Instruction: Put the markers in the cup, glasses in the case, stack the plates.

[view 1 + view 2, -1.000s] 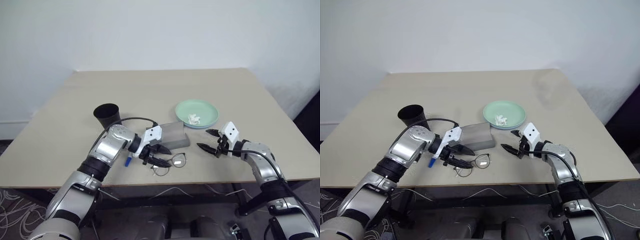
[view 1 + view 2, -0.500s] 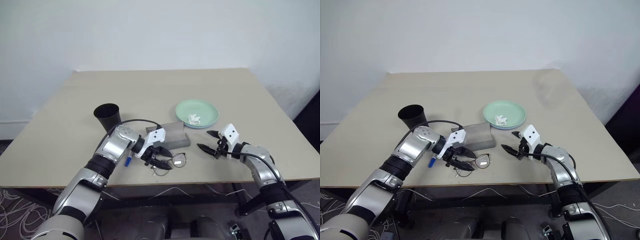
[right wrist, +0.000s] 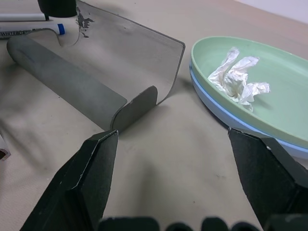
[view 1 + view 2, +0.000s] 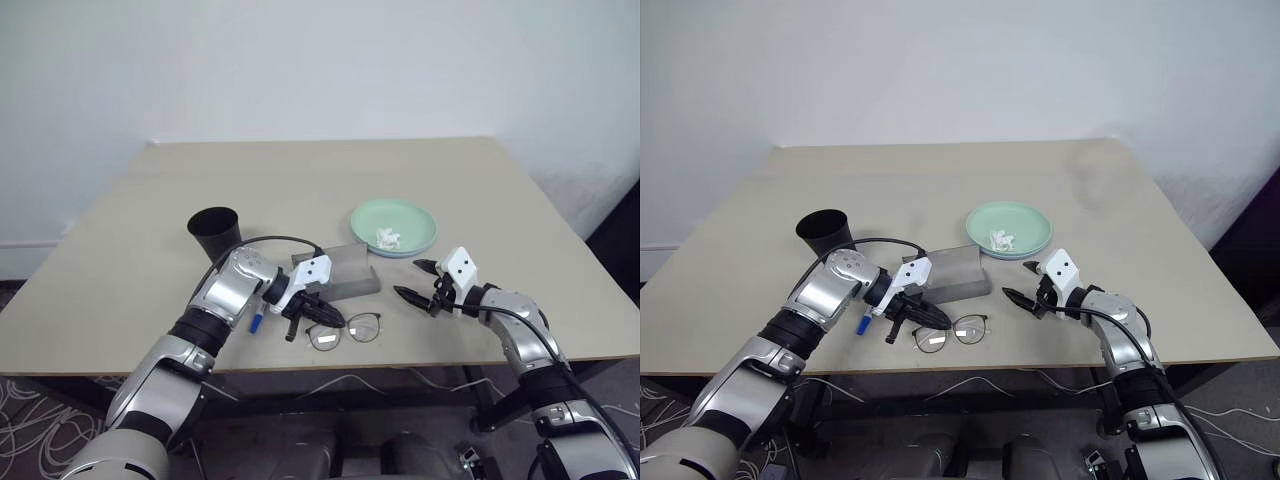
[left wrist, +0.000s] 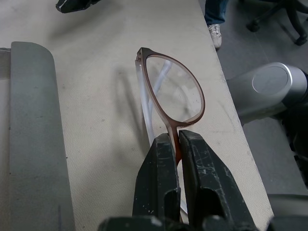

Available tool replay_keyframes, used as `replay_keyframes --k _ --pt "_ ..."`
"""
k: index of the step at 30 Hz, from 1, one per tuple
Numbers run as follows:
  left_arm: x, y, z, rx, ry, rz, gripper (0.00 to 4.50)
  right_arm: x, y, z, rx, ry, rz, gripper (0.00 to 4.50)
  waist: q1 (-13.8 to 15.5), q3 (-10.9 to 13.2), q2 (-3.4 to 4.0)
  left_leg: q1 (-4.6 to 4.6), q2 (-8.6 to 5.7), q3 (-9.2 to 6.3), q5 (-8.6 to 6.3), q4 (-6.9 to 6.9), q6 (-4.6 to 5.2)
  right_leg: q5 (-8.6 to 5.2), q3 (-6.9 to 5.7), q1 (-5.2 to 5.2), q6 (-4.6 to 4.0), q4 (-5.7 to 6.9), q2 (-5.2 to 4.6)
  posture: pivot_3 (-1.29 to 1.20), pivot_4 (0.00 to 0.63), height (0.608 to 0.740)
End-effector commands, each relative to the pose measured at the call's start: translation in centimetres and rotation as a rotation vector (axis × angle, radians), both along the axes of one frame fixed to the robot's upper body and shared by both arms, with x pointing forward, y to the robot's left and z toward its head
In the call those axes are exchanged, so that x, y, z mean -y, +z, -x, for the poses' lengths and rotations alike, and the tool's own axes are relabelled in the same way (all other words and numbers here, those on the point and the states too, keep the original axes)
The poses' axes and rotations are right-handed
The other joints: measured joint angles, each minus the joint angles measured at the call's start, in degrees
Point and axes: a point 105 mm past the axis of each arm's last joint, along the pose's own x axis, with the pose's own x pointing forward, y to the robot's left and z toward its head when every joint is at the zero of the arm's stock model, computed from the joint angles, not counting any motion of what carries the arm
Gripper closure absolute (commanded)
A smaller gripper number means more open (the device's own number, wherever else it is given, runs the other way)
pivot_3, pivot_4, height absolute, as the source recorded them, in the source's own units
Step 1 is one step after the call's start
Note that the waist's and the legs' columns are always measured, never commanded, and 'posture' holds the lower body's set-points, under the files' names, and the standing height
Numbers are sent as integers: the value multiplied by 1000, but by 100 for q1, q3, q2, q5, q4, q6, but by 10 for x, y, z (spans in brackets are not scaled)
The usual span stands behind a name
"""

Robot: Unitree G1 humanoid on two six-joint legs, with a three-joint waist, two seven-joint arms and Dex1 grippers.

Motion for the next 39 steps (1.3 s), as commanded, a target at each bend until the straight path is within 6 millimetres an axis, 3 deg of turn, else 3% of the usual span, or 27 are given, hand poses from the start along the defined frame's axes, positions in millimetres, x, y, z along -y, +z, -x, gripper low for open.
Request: replay_keyframes --k 1,19,26,31,39 --pt "-2 9 -5 50 2 -1 4383 -3 17 -6 70 6 -7 525 0 0 0 0 0 0 0 0 0 0 0 0 0 0 0 0 0 736" --pt "0 62 -15 184 23 134 4383 16 20 -14 68 -32 -5 525 -1 0 0 0 0 0 1 5 1 1 0 0 1 0 1 0 0 736" --pt "-1 93 -38 319 95 174 4383 22 19 -16 62 -36 4 525 0 1 -1 0 0 -1 1 10 2 1 -3 6 2 1 1 0 0 736" --pt "-11 91 -70 440 191 86 4383 18 18 -13 61 -18 4 525 0 0 -2 1 0 -1 2 10 2 3 -1 8 4 3 4 0 0 736" --pt "-6 66 -86 479 205 2 4383 14 17 -7 61 -9 0 525 16 0 -4 -1 -2 0 4 13 6 4 -3 8 8 0 2 0 0 736"
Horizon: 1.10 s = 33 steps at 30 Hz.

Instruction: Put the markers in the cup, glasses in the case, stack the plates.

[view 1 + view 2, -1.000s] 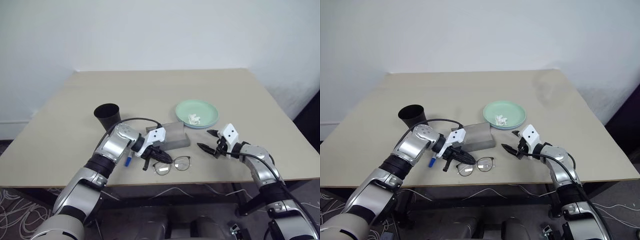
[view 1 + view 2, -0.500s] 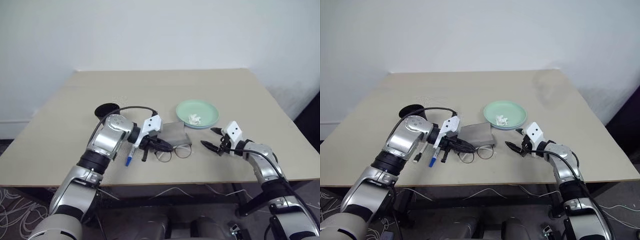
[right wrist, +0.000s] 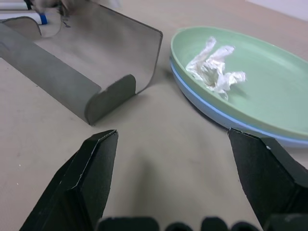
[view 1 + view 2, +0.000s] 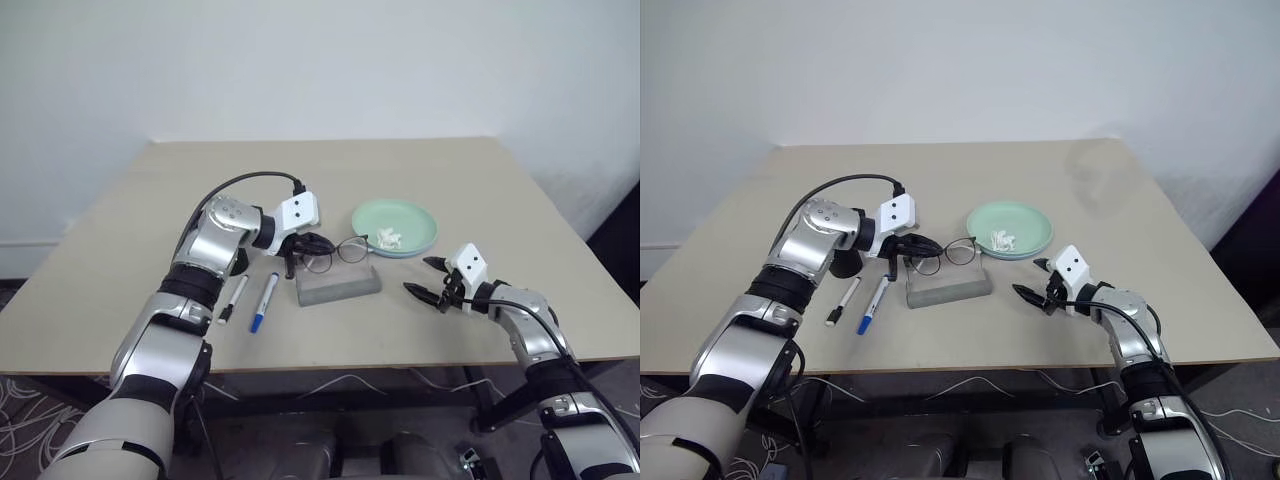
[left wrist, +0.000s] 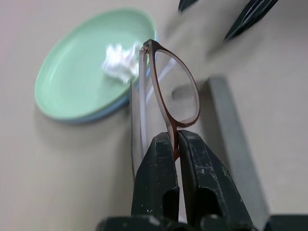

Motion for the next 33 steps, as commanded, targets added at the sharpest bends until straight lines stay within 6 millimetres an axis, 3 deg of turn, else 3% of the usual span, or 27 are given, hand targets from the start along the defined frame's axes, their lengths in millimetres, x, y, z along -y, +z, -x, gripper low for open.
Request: replay_keyframes --k 1,11,22,25,33 --pt "9 8 -7 61 -22 -17 4383 -2 14 0 55 10 -16 525 0 0 -2 0 0 0 0 0 1 0 0 0 1 -1 0 0 0 736" --pt "21 -8 -12 65 -21 -51 4383 -2 12 5 49 2 -23 525 -10 0 -6 -1 -1 0 0 6 2 3 -5 14 7 1 -2 0 0 736" --pt "18 -14 -15 82 -6 -81 4383 -3 12 4 47 0 -22 525 -8 0 -7 -1 -1 -1 1 10 4 5 -9 18 11 0 -2 0 0 736" --pt "18 -10 -20 116 23 -62 4383 -4 12 4 47 2 -22 525 -8 0 -7 -1 -1 -1 1 11 5 6 -10 19 12 1 -3 0 0 736" --pt "16 25 -54 303 266 35 4383 -7 13 2 50 9 -24 525 -5 2 -16 0 -2 -6 1 22 6 13 -21 28 24 -1 -4 0 0 736"
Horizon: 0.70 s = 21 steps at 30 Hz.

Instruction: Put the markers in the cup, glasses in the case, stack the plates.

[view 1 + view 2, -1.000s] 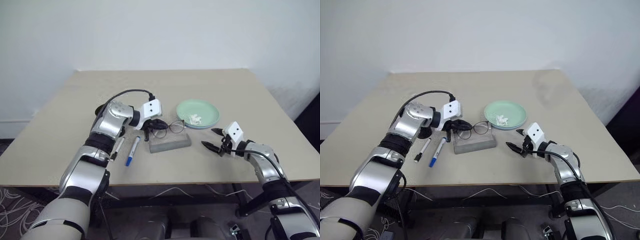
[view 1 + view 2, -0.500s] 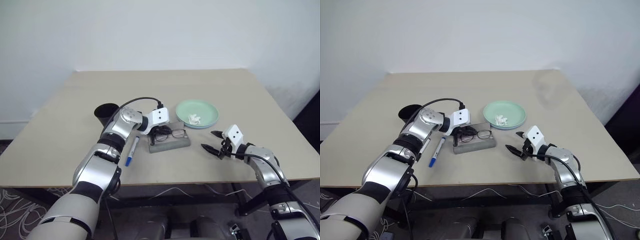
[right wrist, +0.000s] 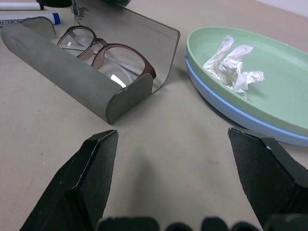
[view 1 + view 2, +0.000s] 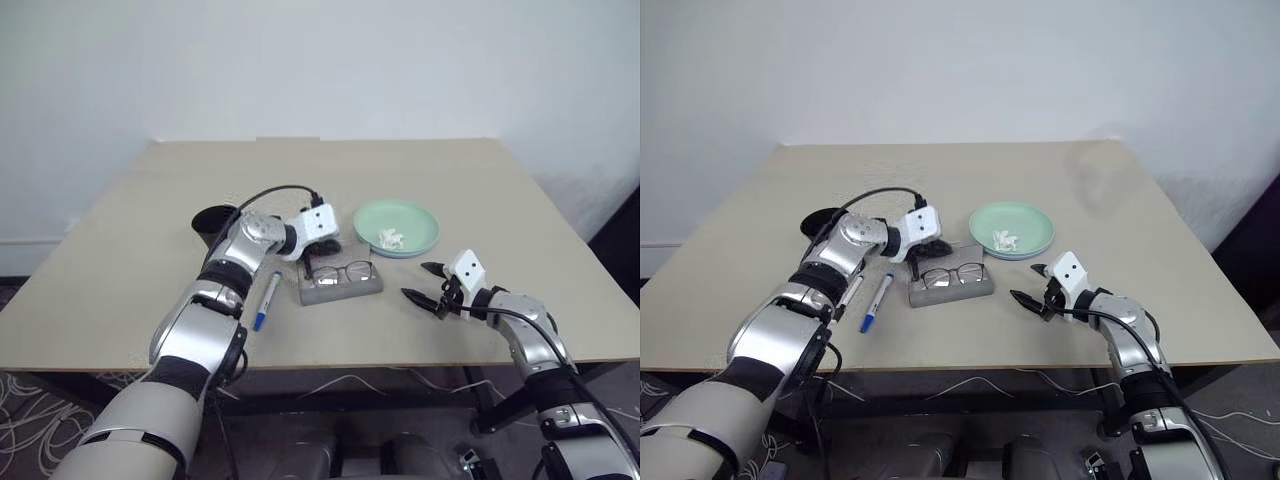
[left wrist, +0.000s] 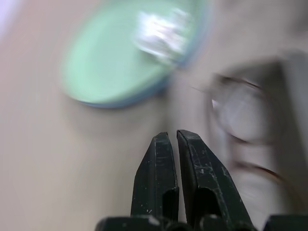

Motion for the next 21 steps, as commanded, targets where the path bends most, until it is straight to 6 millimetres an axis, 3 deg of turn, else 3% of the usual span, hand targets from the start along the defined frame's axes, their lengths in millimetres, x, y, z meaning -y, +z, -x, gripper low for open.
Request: replay_keyframes --k 1,6,12,18,21 --pt "0 28 -16 135 76 23 4383 -4 19 -6 70 10 -17 525 0 0 0 1 0 0 0 1 0 0 -2 1 1 0 0 0 0 736" --pt "-2 18 -17 158 94 -47 4451 -7 29 -6 102 20 -46 525 -4 -1 0 2 -1 0 0 1 0 1 -11 1 2 1 1 0 0 736" --pt "-1 -13 -9 82 82 -121 4451 -7 51 1 154 37 -97 525 -1 -1 -1 1 -2 0 0 1 1 1 -27 4 3 -1 -1 0 0 736" --pt "-3 -32 -1 6 52 -157 4451 -4 55 4 165 22 -100 525 0 -1 -2 1 -1 -4 -1 2 1 1 -36 7 3 -2 -4 0 0 736" --pt "-1 -31 4 -47 25 -110 4451 -3 55 4 166 17 -101 525 -1 -2 -1 3 -1 -4 -1 3 1 1 -39 11 2 -2 -5 0 0 736"
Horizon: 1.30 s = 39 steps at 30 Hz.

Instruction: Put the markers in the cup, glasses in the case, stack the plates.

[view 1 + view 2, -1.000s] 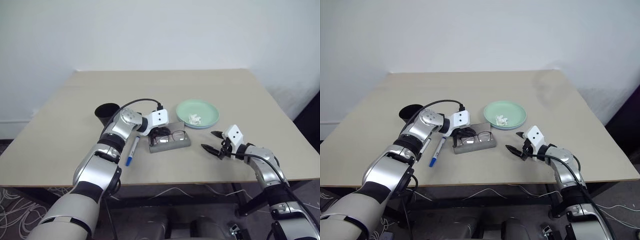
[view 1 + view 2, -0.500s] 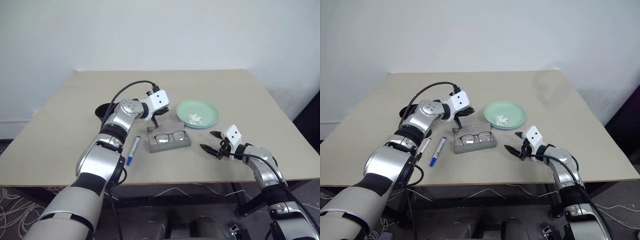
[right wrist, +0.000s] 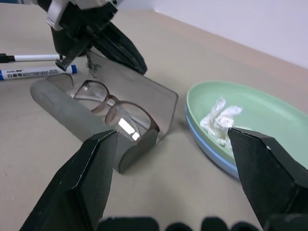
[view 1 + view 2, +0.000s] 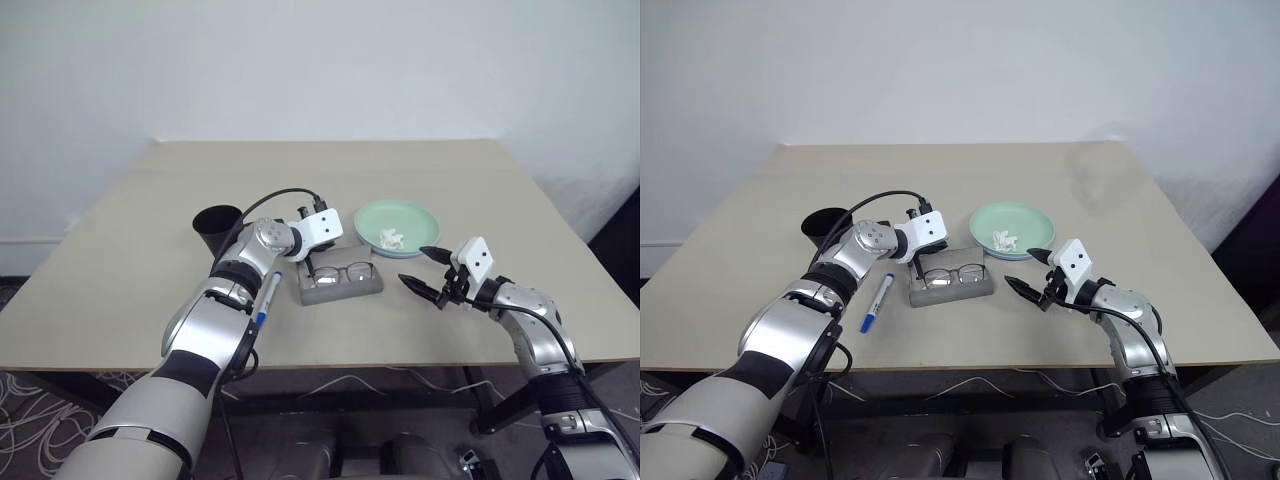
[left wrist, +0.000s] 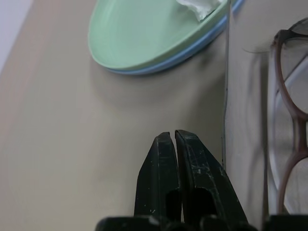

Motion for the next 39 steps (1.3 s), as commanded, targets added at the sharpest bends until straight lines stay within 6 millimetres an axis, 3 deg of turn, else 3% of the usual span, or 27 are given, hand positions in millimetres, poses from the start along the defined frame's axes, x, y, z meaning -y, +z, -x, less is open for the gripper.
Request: replay_keyframes --k 1,11,17,23,27,35,39 --pt "4 4 4 -51 -32 61 4451 3 18 -1 65 -7 -18 525 0 0 0 1 0 0 0 0 0 0 -1 1 0 0 -1 0 0 736" --pt "6 6 37 -219 -224 183 4451 1 15 -2 52 -7 -18 525 -5 0 1 0 0 -2 0 -1 0 -1 1 0 -1 -3 -2 0 0 736" --pt "2 -10 56 -263 -233 166 4451 -4 14 -4 45 15 -17 525 -7 -1 2 2 1 -5 0 -3 0 -1 26 -1 -2 -2 -1 0 0 736" --pt "-1 1 43 -141 -66 245 4451 -10 14 -4 38 45 -14 525 -2 -1 3 9 1 -5 0 -2 0 0 30 5 -3 0 1 0 0 736" --pt "-15 19 30 -4 164 341 4451 -15 13 -4 32 66 -11 525 -6 -1 3 10 1 -5 0 -2 0 0 34 4 -3 2 2 0 0 736" --pt "-48 24 42 18 562 501 4451 -19 12 -6 23 94 -6 525 -5 -1 3 13 1 -3 0 -8 -1 0 39 1 -3 0 5 0 0 736" --pt "-61 16 56 -67 730 559 3590 -21 11 -6 18 105 -5 525 -1 -1 2 23 1 -4 0 -8 -1 0 37 12 -3 0 4 0 0 736"
